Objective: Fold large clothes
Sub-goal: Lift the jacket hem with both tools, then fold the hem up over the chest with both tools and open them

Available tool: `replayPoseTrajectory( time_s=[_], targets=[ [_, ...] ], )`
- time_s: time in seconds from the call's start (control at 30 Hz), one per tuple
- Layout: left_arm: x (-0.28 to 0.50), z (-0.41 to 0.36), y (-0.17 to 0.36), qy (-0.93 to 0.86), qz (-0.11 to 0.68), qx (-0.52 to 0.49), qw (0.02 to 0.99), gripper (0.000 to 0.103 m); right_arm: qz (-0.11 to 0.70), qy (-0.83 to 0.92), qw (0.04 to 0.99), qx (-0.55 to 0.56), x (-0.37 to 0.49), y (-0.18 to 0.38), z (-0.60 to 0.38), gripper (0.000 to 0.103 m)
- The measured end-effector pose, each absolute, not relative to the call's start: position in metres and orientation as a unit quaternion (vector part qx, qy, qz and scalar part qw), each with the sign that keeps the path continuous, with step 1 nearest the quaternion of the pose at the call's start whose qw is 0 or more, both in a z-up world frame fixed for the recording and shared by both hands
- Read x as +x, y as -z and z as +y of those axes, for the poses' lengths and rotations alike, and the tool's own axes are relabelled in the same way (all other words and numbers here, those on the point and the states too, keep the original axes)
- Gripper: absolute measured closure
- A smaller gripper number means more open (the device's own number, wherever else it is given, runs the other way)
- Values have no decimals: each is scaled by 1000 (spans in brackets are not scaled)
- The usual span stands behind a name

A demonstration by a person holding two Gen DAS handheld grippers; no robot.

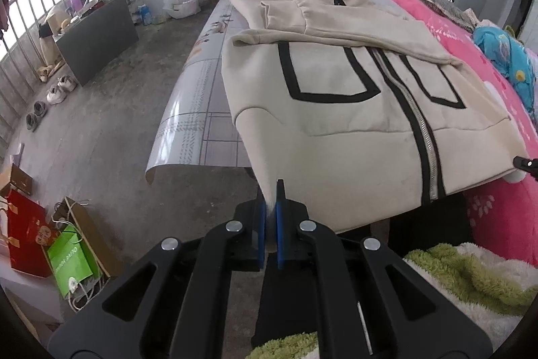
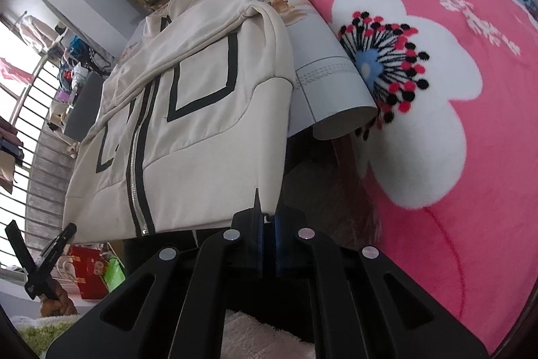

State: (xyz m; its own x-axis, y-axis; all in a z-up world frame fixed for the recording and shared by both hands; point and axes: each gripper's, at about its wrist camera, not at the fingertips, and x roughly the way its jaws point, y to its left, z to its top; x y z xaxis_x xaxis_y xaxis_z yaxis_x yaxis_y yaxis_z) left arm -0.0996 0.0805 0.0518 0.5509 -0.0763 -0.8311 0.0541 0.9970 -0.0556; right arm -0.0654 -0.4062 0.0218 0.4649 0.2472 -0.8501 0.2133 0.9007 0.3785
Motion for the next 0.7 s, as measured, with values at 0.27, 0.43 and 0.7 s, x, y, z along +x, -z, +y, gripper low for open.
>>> replayPoseTrajectory(
  time_s=[0.27, 0.43, 0.7],
  targets=[
    [-83, 89, -70, 68, 446, -52, 891, 99, 487, -32, 840, 238, -53, -45, -403, 98],
    [-59, 88, -82, 81, 426, -79, 897, 99, 455, -46, 850, 260, -30, -65, -405, 98],
    [-4, 99, -92, 80, 408, -121, 901, 99, 432, -58, 858, 271, 23, -79, -404, 98]
  ],
)
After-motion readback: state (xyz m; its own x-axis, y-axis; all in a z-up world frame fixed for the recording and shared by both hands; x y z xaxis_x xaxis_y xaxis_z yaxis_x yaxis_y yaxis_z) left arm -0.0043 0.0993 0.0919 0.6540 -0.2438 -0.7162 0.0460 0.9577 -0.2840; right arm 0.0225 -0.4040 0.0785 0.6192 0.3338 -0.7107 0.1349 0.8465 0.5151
